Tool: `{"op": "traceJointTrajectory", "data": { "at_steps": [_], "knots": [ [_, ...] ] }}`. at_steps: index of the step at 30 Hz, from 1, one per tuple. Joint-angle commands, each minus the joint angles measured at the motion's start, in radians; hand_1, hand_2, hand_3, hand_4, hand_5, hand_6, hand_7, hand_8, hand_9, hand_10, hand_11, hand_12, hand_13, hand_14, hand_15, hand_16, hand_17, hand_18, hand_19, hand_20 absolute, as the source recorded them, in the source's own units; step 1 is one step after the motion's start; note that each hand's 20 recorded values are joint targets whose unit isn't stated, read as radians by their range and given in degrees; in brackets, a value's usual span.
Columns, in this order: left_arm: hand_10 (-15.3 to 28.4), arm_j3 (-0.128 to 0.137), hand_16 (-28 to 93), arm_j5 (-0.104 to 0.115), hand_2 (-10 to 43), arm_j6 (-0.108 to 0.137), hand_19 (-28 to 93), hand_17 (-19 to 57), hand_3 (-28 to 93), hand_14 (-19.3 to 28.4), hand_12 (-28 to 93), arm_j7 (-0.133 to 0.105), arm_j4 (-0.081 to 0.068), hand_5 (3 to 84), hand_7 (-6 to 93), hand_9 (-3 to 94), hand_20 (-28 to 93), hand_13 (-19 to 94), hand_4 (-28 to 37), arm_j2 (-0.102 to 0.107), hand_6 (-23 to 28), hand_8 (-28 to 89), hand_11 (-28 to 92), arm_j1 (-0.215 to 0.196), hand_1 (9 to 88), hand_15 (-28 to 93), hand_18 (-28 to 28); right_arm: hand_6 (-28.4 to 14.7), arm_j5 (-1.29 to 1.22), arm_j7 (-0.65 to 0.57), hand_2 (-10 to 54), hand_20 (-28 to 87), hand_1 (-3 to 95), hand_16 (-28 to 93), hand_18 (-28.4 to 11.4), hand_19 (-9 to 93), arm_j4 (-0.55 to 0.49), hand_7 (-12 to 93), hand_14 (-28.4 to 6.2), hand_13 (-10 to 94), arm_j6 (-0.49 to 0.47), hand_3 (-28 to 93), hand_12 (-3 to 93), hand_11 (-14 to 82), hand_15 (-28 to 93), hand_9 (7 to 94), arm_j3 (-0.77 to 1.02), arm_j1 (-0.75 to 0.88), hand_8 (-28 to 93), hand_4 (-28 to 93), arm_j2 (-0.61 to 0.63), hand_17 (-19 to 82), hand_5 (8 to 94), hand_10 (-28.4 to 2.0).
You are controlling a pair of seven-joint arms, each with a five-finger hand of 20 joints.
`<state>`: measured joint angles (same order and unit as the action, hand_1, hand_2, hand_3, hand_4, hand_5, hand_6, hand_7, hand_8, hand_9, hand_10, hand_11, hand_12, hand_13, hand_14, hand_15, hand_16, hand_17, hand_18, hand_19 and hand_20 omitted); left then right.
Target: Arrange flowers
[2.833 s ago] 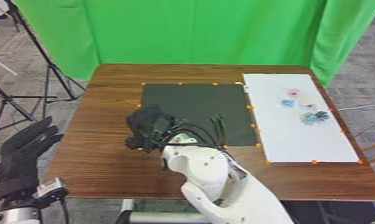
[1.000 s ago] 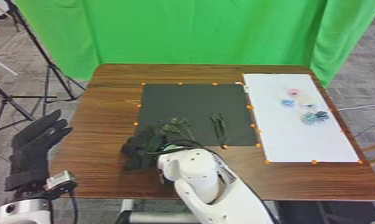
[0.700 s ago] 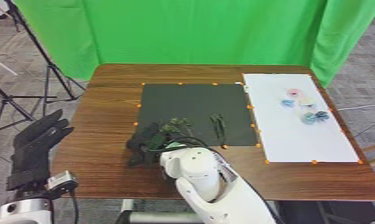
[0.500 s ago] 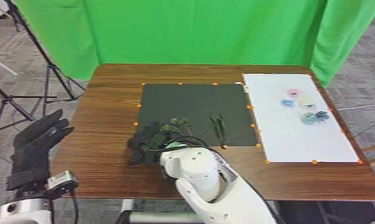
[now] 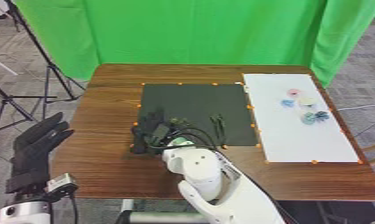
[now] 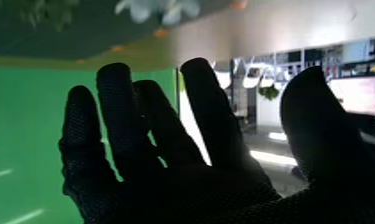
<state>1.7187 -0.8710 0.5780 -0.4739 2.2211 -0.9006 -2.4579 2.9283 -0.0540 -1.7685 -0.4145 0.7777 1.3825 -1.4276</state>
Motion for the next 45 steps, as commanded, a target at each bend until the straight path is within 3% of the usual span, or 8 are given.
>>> {"op": "traceJointTrajectory", "data": {
  "at_steps": [1,7,21,30,34,37,41,45],
  "knots": [
    [20.1,0.028,-18,0.017,6.5,0.038,60,-9.6,85,27.6,7,-0.026,0.032,40.9,16.2,35.1,3,26,-18.7,0.004,10.5,-11,38,-0.078,25.1,66,22.0,-6.8,-0.298,-0.206,15.0,26,9.7,9,-28.3,69,-0.098,13,-27.4,30,0.155,82,13.9,11.7,72,39.8,-0.089,-0.195,-11,-22,0.202,5,46.0,-22.4],
    [20.1,0.046,-18,0.019,6.4,0.046,60,-9.6,85,27.6,7,-0.041,0.044,40.9,16.2,35.1,3,26,-18.7,0.005,10.5,-11,38,-0.109,25.0,66,22.0,-8.1,-0.459,-0.334,12.7,25,13.0,9,-27.7,72,-0.176,15,-24.5,36,0.247,83,16.2,20.2,74,47.2,-0.047,-0.269,-11,-21,0.431,9,47.6,-23.2],
    [20.2,0.015,-18,0.008,6.4,0.042,60,-9.6,85,27.6,7,-0.053,0.045,40.9,16.2,35.1,3,26,-18.9,0.021,10.5,-11,38,-0.097,25.0,66,21.9,-9.0,-0.6,-0.505,8.7,22,18.7,10,-26.7,74,-0.09,15,-21.9,40,0.332,84,15.6,24.5,74,49.1,0.078,-0.247,-11,-22,0.697,12,48.4,-21.9],
    [20.2,-0.006,-18,0.025,6.3,0.051,60,-9.7,85,27.5,7,-0.068,0.04,40.8,16.4,35.0,3,26,-19.0,0.051,10.4,-11,38,-0.084,25.0,66,21.8,-9.1,-0.646,-0.578,7.5,21,19.6,10,-26.6,75,-0.043,16,-21.4,40,0.297,84,15.2,23.6,74,48.5,0.142,-0.192,-12,-22,0.777,13,48.4,-21.7],
    [20.2,-0.012,-18,0.044,6.3,0.063,60,-9.7,85,27.6,7,-0.087,0.04,40.8,16.3,35.0,4,26,-19.0,0.068,10.4,-11,38,-0.086,25.0,66,21.8,-9.1,-0.662,-0.615,6.8,20,20.2,10,-26.7,75,-0.033,16,-21.1,41,0.274,85,14.9,22.5,74,47.6,0.185,-0.146,-12,-22,0.794,13,47.9,-21.6],
    [20.1,-0.009,-18,0.038,6.3,0.059,60,-9.7,85,27.5,7,-0.081,0.041,40.8,16.3,35.0,4,26,-18.9,0.059,10.4,-11,38,-0.088,25.0,66,21.8,-9.2,-0.649,-0.607,6.2,20,20.6,10,-26.6,76,-0.031,16,-20.7,42,0.24,85,14.9,22.1,74,47.4,0.272,-0.067,-11,-22,0.785,14,47.7,-21.6],
    [20.0,-0.018,-18,0.06,6.3,0.073,60,-9.7,85,27.5,7,-0.101,0.04,40.8,16.4,35.0,4,26,-18.8,0.078,10.4,-11,38,-0.091,25.0,66,21.8,-9.3,-0.664,-0.636,5.6,20,21.2,11,-26.7,77,-0.027,16,-20.2,43,0.222,85,14.9,21.8,74,47.3,0.298,-0.03,-11,-23,0.787,15,47.8,-21.7],
    [20.1,-0.016,-18,0.062,6.3,0.073,59,-9.7,85,27.5,7,-0.102,0.04,40.9,16.3,35.0,4,26,-18.9,0.08,10.4,-11,38,-0.09,25.1,66,21.8,-9.4,-0.665,-0.637,5.3,20,21.5,11,-26.8,77,-0.025,16,-19.9,43,0.176,85,14.8,21.3,74,46.9,0.355,0.019,-11,-23,0.771,15,48.0,-22.0]
  ]
}}
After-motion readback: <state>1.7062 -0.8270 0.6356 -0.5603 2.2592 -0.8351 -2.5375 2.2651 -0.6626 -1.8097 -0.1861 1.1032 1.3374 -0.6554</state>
